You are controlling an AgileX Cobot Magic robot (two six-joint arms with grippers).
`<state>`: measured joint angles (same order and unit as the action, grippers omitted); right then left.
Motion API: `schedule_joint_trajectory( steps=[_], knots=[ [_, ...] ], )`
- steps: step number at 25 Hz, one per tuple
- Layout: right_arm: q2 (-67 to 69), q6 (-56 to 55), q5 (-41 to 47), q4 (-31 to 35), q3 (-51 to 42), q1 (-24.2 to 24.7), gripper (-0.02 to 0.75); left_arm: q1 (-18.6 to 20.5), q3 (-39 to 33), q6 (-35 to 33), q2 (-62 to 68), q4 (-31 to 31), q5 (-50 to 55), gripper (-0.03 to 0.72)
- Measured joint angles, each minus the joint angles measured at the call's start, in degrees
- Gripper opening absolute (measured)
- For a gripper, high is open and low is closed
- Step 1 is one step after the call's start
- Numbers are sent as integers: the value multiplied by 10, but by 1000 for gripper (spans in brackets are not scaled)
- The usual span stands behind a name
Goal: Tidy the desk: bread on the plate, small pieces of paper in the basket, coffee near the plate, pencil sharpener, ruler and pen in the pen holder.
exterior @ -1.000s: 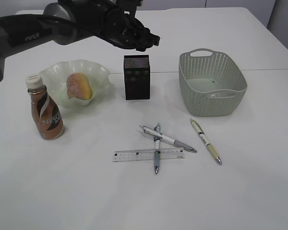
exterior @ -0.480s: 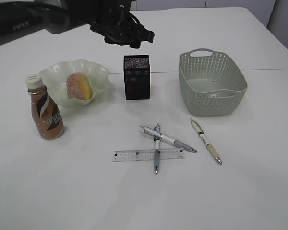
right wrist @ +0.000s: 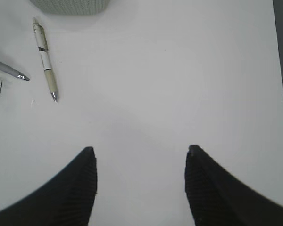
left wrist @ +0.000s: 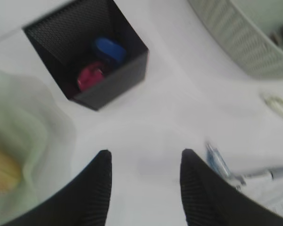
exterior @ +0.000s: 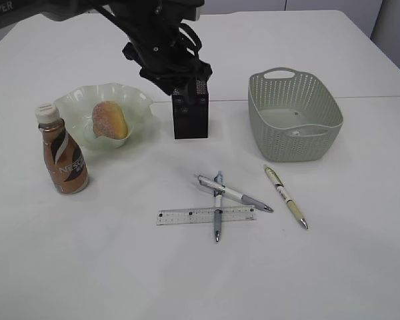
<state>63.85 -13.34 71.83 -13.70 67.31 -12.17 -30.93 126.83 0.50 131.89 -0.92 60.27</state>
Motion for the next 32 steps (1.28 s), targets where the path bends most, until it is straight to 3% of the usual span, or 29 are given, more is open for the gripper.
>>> schedule_joint_trajectory(
  steps=[4,13,16,25,32],
  knots=[
    [0,0,0,0,0,0,467,0,0,-70,0,-38,92,340],
    [0,0,0,0,0,0,467,-12,0,-221,-36,-107,107,333],
    [0,0,0,0,0,0,467,-29,-17,-236,-45,-112,107,326],
    [0,0,0,0,0,0,467,-63,-186,-246,-77,-77,106,323],
    [0,0,0,0,0,0,467,-83,-212,-250,-94,-69,103,316]
  ],
)
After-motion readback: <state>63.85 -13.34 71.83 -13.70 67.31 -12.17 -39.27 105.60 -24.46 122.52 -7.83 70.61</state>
